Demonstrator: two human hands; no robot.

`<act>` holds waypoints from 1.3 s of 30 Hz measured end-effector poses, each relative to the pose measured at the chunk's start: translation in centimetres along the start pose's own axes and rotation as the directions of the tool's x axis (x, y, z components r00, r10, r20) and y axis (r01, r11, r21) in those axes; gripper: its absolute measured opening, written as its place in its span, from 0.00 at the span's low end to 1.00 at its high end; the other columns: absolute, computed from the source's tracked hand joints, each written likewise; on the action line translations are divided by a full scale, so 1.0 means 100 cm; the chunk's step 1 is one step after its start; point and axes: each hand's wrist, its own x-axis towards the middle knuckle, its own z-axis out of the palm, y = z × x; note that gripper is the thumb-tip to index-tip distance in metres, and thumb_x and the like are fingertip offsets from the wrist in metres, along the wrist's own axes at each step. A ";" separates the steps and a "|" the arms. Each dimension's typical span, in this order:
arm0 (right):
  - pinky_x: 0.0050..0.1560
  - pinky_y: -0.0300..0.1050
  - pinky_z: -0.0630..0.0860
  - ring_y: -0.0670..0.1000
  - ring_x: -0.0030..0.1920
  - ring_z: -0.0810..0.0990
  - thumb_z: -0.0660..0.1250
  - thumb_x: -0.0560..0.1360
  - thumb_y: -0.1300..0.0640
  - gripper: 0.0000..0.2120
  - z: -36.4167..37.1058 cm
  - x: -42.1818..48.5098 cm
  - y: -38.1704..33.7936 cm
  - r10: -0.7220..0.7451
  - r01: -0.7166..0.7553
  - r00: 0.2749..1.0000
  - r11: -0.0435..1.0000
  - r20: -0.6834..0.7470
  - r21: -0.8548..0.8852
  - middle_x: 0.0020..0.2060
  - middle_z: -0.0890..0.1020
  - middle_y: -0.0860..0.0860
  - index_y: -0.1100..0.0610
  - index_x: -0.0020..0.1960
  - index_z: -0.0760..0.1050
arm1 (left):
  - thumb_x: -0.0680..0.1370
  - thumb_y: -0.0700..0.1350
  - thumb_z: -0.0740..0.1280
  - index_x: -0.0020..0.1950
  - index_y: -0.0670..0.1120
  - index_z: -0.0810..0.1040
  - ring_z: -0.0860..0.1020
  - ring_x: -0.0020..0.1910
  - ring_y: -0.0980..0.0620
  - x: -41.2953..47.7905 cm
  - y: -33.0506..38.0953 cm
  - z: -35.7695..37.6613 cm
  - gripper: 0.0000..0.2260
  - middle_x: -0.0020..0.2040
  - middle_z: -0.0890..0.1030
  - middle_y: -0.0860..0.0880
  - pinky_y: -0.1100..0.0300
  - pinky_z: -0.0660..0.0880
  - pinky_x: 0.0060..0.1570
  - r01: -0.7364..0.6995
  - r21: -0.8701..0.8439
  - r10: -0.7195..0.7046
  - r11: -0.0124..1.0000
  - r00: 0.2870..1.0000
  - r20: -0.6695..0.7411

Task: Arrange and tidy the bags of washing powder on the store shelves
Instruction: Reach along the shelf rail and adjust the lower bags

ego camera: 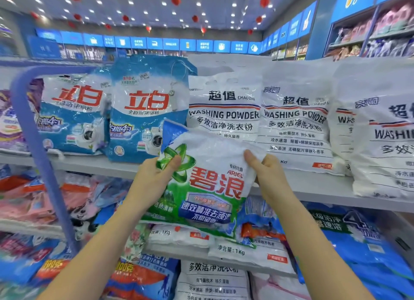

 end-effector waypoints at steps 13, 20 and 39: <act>0.53 0.55 0.79 0.54 0.46 0.84 0.72 0.65 0.52 0.13 0.047 -0.008 0.030 0.072 -0.116 0.945 0.986 0.318 0.119 0.44 0.86 0.52 0.52 0.48 0.79 | 0.71 0.65 0.58 0.50 0.48 0.75 0.75 0.43 0.57 -0.024 -0.006 -0.015 0.22 0.41 0.76 0.54 0.62 0.69 0.41 0.224 -0.332 -0.316 0.916 0.913 -0.258; 0.46 0.48 0.80 0.53 0.45 0.85 0.69 0.68 0.50 0.16 0.116 -0.020 0.026 -0.035 -0.009 0.869 0.996 0.493 0.086 0.44 0.86 0.50 0.55 0.53 0.78 | 0.77 0.52 0.64 0.60 0.56 0.73 0.75 0.52 0.62 -0.052 -0.026 -0.076 0.12 0.54 0.77 0.62 0.65 0.71 0.49 0.129 -0.360 -0.295 0.924 0.840 -0.456; 0.51 0.35 0.76 0.41 0.52 0.81 0.64 0.72 0.51 0.15 0.487 -0.089 0.012 -0.245 0.142 0.637 0.969 0.731 0.201 0.51 0.83 0.38 0.49 0.58 0.75 | 0.78 0.55 0.62 0.48 0.42 0.79 0.84 0.39 0.43 -0.124 -0.154 -0.413 0.17 0.42 0.85 0.45 0.55 0.78 0.36 0.177 -0.376 -0.409 0.909 0.538 -0.736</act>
